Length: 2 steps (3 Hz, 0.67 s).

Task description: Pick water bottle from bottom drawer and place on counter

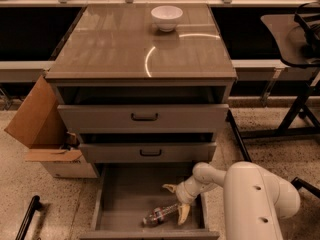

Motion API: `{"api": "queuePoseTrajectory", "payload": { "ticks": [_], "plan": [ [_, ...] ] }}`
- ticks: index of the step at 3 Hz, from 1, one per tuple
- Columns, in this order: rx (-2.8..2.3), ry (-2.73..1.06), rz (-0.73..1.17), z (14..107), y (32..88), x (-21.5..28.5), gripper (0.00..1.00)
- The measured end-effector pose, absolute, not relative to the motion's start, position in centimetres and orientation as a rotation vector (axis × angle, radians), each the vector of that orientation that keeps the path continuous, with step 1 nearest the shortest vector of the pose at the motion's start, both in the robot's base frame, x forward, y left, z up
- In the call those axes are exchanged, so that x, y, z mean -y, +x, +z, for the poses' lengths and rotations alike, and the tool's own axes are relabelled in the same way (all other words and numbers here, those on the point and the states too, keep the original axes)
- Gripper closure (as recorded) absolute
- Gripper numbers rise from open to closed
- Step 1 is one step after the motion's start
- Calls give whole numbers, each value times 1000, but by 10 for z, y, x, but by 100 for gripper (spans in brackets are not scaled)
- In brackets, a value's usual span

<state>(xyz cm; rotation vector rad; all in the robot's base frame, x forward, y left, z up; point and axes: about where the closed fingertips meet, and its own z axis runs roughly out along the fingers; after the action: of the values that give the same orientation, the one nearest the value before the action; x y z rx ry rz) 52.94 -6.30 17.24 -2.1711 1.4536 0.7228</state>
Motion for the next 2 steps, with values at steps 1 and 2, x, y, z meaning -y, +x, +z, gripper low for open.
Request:
{"api": "queuePoseTrajectory", "payload": {
  "ticks": [1, 2],
  "plan": [
    [-1479, -2202, 691, 151, 526, 58, 0],
    [-1497, -2217, 691, 134, 524, 52, 0]
  ]
}}
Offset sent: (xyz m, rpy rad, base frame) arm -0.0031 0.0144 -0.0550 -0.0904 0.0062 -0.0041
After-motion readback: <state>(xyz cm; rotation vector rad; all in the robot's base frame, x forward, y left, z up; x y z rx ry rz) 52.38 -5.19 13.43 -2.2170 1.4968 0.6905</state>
